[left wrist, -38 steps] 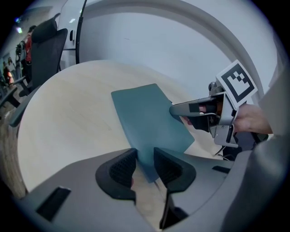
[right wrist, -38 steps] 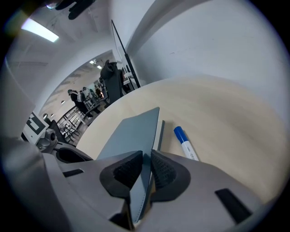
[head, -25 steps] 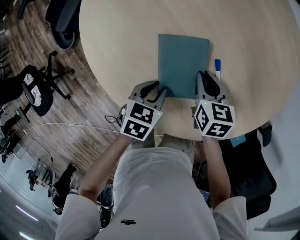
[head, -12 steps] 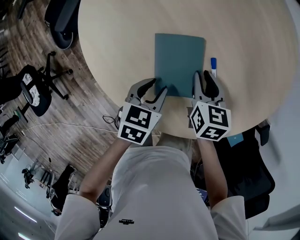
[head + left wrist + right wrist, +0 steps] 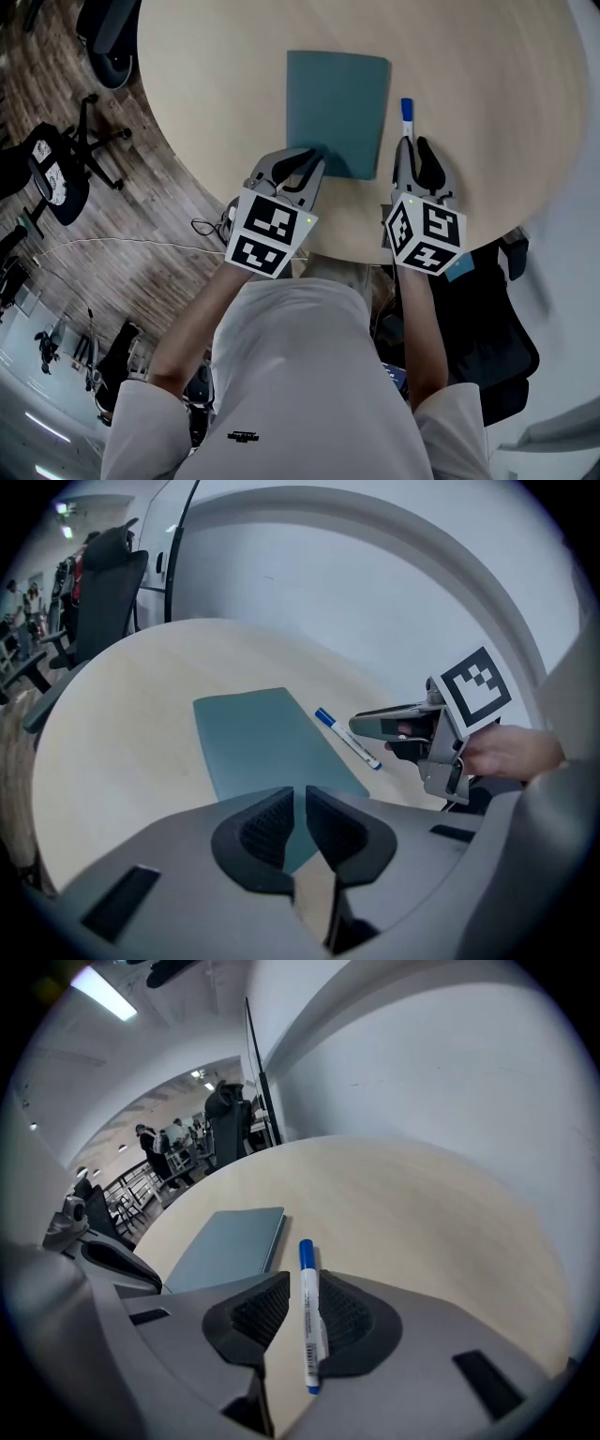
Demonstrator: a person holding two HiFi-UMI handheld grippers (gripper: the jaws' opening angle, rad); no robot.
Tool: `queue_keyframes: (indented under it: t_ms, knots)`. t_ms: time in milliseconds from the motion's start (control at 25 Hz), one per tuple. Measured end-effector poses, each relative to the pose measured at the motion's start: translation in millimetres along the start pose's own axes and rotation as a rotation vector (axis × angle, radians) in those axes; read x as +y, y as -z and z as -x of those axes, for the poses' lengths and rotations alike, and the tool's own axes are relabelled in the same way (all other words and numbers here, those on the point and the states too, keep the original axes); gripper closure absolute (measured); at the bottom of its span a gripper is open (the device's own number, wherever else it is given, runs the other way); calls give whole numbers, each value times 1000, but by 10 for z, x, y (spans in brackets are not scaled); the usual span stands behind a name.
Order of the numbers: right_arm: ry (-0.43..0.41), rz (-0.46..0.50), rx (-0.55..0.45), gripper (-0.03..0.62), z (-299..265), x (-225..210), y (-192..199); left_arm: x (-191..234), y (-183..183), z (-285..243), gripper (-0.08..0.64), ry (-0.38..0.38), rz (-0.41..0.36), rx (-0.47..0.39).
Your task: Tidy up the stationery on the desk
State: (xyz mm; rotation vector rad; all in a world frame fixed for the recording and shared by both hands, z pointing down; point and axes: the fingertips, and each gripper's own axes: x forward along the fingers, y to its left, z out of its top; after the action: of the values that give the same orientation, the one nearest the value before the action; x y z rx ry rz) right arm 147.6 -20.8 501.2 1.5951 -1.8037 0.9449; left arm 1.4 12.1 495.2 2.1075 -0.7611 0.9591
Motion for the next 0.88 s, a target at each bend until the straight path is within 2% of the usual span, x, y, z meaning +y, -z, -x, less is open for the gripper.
queue_keyframes:
  t_ms: [200, 440, 600, 880]
  knots:
    - [-19, -21, 31, 482, -12, -109, 145, -139, -24, -115, 512, 13, 0, 0]
    - [-44, 11, 103, 488, -84, -120, 357, -252, -2, -230, 514, 25, -5, 18]
    - [-58, -9, 107, 500, -97, -145, 372, -289, 58, -286, 514, 12, -28, 29]
    - [-75, -50, 77, 502, -16, -95, 332, -291, 103, -272, 514, 13, -20, 31]
